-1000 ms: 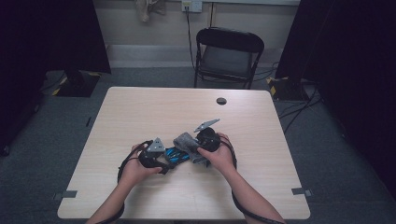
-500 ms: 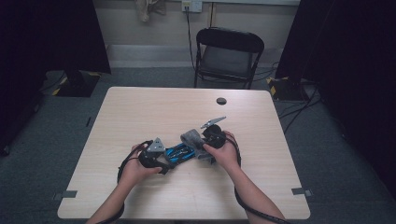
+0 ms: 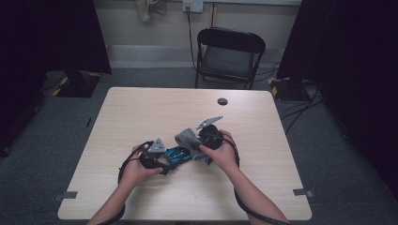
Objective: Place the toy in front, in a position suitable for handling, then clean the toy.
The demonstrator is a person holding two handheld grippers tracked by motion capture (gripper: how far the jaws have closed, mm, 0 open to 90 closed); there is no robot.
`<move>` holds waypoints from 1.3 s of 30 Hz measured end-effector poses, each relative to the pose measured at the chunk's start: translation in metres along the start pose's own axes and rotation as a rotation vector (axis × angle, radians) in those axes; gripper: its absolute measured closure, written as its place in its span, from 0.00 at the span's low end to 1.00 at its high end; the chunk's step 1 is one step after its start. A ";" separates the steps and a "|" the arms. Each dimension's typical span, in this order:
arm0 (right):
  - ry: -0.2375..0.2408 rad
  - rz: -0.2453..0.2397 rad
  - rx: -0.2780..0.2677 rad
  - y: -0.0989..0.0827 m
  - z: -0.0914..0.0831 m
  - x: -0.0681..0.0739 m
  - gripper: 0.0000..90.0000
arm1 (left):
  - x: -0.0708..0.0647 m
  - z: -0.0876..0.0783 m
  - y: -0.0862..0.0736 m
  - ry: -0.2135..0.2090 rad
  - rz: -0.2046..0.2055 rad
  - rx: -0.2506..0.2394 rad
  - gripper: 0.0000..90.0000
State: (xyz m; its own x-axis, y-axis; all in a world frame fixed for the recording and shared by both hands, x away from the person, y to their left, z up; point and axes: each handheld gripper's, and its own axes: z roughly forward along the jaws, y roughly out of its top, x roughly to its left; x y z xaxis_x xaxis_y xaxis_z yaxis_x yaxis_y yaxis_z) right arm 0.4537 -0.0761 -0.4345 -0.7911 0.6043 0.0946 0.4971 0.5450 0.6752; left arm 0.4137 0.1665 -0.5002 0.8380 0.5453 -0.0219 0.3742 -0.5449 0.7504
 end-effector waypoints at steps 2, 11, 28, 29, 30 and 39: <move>0.034 -0.003 0.000 0.003 0.004 0.006 0.78 | 0.000 0.000 0.000 0.000 0.000 0.000 0.28; 0.095 0.008 -0.005 0.013 0.011 0.016 0.78 | -0.001 0.000 0.000 0.004 -0.001 -0.001 0.28; 0.151 -0.011 0.030 0.033 0.039 0.049 0.78 | -0.001 0.000 0.000 0.008 -0.003 -0.005 0.28; 0.147 -0.010 0.034 0.032 0.041 0.050 0.78 | -0.001 0.000 0.000 0.009 -0.003 -0.004 0.28; 0.144 -0.015 0.039 0.031 0.042 0.050 0.78 | -0.001 0.000 0.000 0.008 -0.002 -0.006 0.28; 0.111 -0.021 0.054 0.029 0.043 0.046 0.78 | -0.001 0.000 0.000 0.008 0.001 -0.002 0.28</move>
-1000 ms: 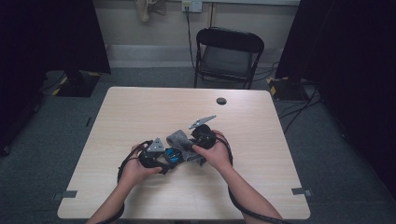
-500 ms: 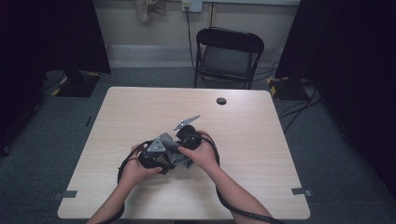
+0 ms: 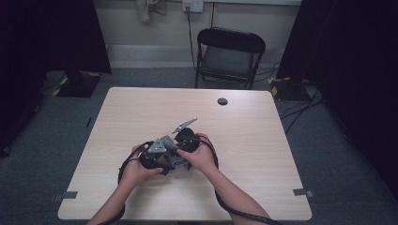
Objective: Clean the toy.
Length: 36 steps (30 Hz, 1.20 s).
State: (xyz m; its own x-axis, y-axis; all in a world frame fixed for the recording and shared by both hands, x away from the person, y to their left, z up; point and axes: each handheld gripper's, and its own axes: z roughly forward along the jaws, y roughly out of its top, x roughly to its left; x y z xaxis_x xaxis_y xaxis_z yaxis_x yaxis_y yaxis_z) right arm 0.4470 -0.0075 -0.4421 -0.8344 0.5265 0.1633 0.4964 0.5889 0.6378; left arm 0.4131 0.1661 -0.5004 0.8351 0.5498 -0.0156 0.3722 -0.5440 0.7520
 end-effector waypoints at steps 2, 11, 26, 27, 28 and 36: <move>-0.015 0.000 0.006 -0.002 -0.003 -0.005 0.78 | 0.000 0.000 0.000 -0.002 -0.004 -0.001 0.28; -0.046 0.030 -0.001 -0.004 -0.012 -0.024 0.79 | 0.000 0.000 0.000 -0.003 -0.003 0.000 0.28; -0.083 0.108 -0.009 -0.016 -0.020 -0.053 0.78 | -0.001 0.000 0.000 0.002 -0.002 0.003 0.28; -0.086 0.107 -0.009 -0.016 -0.021 -0.054 0.78 | -0.001 0.000 0.000 0.002 -0.001 0.003 0.28; -0.088 0.107 -0.007 -0.016 -0.021 -0.054 0.78 | -0.001 0.000 0.000 0.002 -0.001 0.003 0.28; -0.090 0.137 -0.011 -0.020 -0.021 -0.062 0.78 | -0.001 0.000 0.000 0.003 -0.001 0.003 0.28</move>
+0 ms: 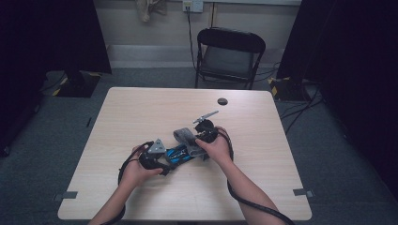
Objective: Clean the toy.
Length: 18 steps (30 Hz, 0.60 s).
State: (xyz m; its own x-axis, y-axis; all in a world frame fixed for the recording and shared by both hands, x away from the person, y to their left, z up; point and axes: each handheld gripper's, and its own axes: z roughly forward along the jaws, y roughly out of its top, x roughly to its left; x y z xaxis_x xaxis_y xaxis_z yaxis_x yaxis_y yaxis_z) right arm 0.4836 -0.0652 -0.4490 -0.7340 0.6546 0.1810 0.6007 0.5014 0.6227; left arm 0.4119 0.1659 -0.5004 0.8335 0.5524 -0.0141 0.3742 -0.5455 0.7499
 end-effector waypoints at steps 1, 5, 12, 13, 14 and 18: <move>-0.001 0.002 0.000 0.000 0.000 0.000 0.78 | 0.000 0.000 0.000 0.000 0.001 0.000 0.29; -0.010 0.000 0.002 -0.001 -0.001 -0.002 0.78 | 0.000 0.000 0.000 0.000 0.001 0.001 0.28; -0.018 0.026 -0.007 -0.005 -0.003 -0.011 0.78 | 0.000 0.000 0.000 0.002 0.001 0.001 0.29; -0.019 0.026 -0.010 -0.005 -0.003 -0.012 0.78 | 0.000 0.000 0.000 0.002 0.001 0.001 0.29; -0.022 0.030 -0.008 -0.006 -0.004 -0.013 0.78 | 0.000 0.000 0.000 0.001 0.001 0.001 0.28; -0.023 0.047 -0.019 -0.008 -0.004 -0.018 0.78 | 0.000 0.000 0.000 0.001 0.000 0.002 0.29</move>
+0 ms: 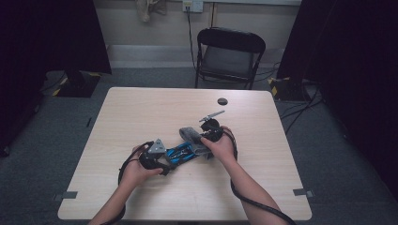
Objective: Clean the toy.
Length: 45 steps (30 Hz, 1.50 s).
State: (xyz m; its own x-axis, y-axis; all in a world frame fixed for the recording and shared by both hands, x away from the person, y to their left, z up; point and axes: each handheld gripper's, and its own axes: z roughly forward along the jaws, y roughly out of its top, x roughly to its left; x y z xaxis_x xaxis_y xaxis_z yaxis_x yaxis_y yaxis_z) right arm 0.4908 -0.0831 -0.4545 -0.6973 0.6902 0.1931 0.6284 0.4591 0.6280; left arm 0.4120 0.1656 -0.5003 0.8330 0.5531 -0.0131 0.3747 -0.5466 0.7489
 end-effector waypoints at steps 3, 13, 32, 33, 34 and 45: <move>-0.011 0.001 0.003 -0.001 -0.001 -0.004 0.78 | 0.000 0.000 0.000 -0.001 0.000 0.000 0.28; -0.044 -0.007 0.027 -0.008 -0.005 -0.019 0.78 | 0.000 0.000 0.000 0.000 0.000 0.001 0.29; -0.062 0.014 0.008 -0.010 -0.012 -0.024 0.78 | 0.000 0.000 0.000 0.000 0.001 0.001 0.29; -0.059 0.004 0.006 -0.008 -0.013 -0.022 0.78 | 0.000 0.000 0.000 0.000 0.001 0.001 0.29; -0.054 -0.006 0.001 -0.007 -0.015 -0.019 0.78 | 0.000 0.000 0.000 0.000 0.001 0.001 0.29; 0.059 -0.109 -0.030 0.011 -0.016 0.034 0.78 | 0.000 0.000 0.000 0.001 0.001 0.000 0.29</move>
State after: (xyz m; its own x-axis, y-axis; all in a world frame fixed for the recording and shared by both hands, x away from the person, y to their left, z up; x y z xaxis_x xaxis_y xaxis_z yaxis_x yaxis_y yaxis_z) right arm 0.4684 -0.0634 -0.4290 -0.7807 0.6025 0.1661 0.5376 0.5119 0.6700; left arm 0.4120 0.1656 -0.5003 0.8332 0.5529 -0.0114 0.3737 -0.5476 0.7487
